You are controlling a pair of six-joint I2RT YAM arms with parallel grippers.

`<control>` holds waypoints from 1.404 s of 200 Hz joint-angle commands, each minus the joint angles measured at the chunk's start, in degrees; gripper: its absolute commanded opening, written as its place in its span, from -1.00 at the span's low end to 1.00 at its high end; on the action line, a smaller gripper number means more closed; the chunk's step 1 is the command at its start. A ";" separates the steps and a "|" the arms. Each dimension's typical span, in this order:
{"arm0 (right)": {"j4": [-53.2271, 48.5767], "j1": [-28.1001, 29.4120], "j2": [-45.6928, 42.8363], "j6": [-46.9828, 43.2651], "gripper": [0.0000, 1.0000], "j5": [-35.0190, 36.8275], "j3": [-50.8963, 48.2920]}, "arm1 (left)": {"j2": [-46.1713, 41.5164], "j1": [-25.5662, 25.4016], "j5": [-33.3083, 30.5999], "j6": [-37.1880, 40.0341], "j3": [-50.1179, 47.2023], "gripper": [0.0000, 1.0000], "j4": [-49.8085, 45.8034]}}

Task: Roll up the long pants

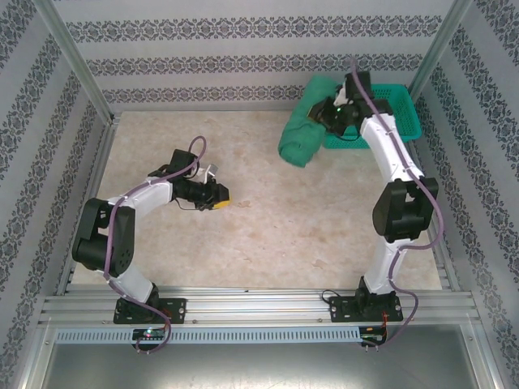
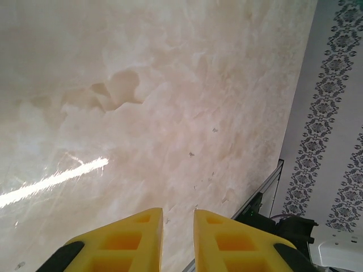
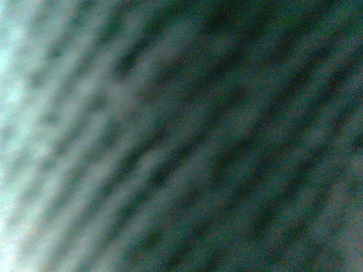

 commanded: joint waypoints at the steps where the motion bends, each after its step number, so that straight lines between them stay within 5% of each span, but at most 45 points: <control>1: 6.26 -4.07 3.34 5.70 -1.00 -6.23 8.07 | 2.16 -0.11 1.63 -0.16 1.71 -0.59 2.94; 55: 18.00 -10.99 17.69 13.40 -1.00 -5.96 26.58 | 9.39 -1.08 0.41 -0.10 4.65 -0.65 2.85; 102: 13.80 -10.99 33.75 10.06 -1.00 5.81 48.94 | 12.17 -2.60 -1.34 -1.57 5.80 -0.66 4.04; 144: 23.26 -11.06 34.39 11.84 -1.00 12.24 35.45 | 14.46 -2.96 -1.39 -0.09 7.99 -0.67 2.00; 213: 46.18 -11.94 20.38 14.01 -1.00 31.58 -6.52 | 16.58 -3.06 -1.55 1.05 8.31 -0.69 1.83; 221: 46.81 -11.82 19.75 13.40 -0.38 32.23 -7.99 | 16.58 -3.04 -1.74 1.32 8.50 -0.69 1.55; 233: 45.78 -11.27 18.57 12.52 0.91 34.25 -9.13 | 16.01 -3.02 -2.90 1.65 8.66 -0.67 1.42; 281: 46.29 -4.32 10.51 -6.78 0.95 49.33 -11.97 | 9.16 -3.03 -13.40 6.17 9.52 -0.57 1.73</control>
